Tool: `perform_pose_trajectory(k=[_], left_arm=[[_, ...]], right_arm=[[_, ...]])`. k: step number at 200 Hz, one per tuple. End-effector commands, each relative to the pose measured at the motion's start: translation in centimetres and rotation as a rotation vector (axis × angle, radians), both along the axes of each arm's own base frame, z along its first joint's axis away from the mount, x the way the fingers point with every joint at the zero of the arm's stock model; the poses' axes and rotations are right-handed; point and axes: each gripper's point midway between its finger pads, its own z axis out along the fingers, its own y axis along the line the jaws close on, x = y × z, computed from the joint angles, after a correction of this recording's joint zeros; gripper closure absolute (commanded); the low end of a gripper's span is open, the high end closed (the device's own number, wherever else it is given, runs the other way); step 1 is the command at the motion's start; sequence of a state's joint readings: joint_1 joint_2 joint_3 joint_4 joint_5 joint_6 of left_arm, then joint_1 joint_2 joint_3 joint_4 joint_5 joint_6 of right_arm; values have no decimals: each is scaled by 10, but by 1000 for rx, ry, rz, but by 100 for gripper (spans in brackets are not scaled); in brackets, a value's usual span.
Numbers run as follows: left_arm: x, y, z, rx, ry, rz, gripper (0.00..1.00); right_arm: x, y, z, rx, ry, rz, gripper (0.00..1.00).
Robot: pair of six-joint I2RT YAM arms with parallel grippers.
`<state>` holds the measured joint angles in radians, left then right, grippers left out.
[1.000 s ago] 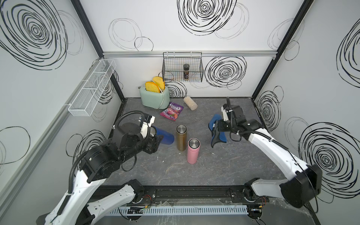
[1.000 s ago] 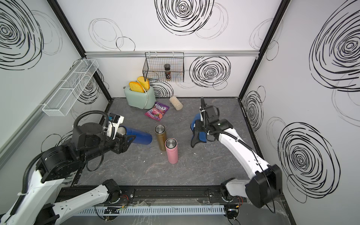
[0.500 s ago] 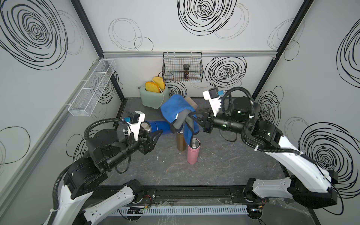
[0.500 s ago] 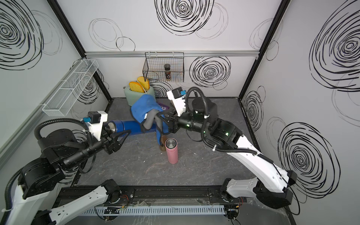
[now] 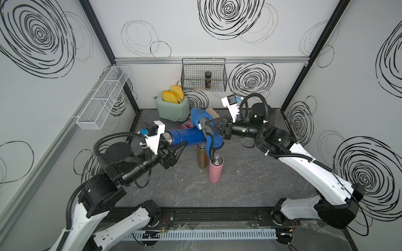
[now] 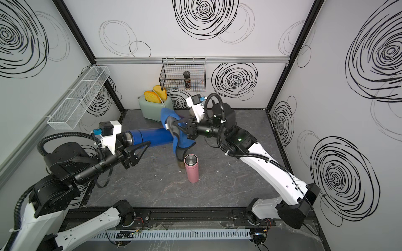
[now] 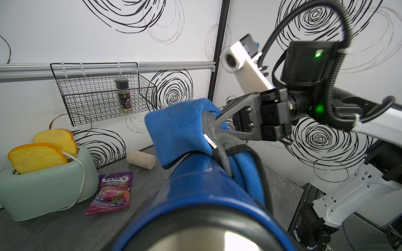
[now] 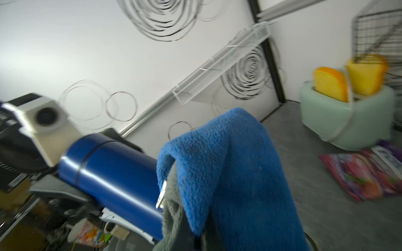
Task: Wipe the surface of the thermos
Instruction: Wipe the dirt from the surface of the thermos.
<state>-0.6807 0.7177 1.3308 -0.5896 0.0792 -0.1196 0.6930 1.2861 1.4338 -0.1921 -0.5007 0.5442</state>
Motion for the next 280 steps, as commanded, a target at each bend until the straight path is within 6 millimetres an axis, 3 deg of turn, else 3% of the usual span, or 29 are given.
perform_pose_trajectory(k=[1, 16, 54, 73, 93, 118, 142, 165, 206, 226, 249, 269, 280], left_arm=[[-10, 6, 55, -122, -181, -8, 100], [-6, -1, 50, -118, -163, -26, 100], [6, -17, 38, -108, -115, -57, 100], [11, -23, 33, -105, -77, -62, 100], [10, -25, 37, -130, -66, -75, 100], [6, -28, 43, -166, -57, -106, 100], [8, -38, 40, -164, -17, -143, 100], [17, -56, 32, -146, 35, -186, 100], [32, -89, 36, -116, 111, -278, 100], [37, -94, 40, -112, 126, -280, 100], [40, -96, 40, -112, 163, -274, 100], [45, -97, 36, -128, 257, -266, 100], [45, -101, 35, -139, 315, -299, 100]], right_arm=[[-24, -15, 32, 76, -41, 28, 100], [-40, -5, 45, 79, -66, 72, 100], [-103, 48, 90, 60, -186, 205, 100], [-119, 60, 97, 86, -200, 270, 100], [-91, 51, 69, 37, -132, 202, 100], [-37, 1, 13, 39, 56, 100, 100], [-21, -38, -13, 16, 92, -7, 100], [-27, -43, -2, -12, 56, -37, 100], [-66, -9, 64, -63, -142, -35, 100], [-63, -9, 67, -89, -160, -73, 100], [-36, -28, 26, -160, -90, -166, 100], [-11, -60, -27, -192, 27, -243, 100], [-6, -74, -43, -200, 52, -264, 100]])
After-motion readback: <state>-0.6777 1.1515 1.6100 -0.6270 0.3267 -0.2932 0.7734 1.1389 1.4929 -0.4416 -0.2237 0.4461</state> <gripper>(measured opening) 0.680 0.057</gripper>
